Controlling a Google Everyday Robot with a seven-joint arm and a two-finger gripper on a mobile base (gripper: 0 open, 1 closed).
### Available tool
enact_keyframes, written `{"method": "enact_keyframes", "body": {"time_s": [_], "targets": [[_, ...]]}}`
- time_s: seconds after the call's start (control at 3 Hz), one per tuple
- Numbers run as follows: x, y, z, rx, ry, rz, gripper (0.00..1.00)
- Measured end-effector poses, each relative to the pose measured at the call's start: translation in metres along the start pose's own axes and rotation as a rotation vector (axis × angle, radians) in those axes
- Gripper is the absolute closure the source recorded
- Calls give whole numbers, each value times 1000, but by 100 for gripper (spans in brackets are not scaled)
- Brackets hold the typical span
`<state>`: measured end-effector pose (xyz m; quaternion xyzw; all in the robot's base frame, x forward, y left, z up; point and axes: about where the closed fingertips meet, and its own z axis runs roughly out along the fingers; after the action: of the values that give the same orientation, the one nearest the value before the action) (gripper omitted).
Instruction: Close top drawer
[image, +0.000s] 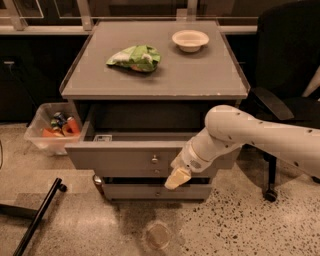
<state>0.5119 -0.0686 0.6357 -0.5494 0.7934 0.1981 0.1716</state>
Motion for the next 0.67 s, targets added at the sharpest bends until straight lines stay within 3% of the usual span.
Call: {"method": "enact_keyframes", "body": {"time_s": [0.67], "targets": [[5, 1, -1, 5, 1, 21, 89]]}}
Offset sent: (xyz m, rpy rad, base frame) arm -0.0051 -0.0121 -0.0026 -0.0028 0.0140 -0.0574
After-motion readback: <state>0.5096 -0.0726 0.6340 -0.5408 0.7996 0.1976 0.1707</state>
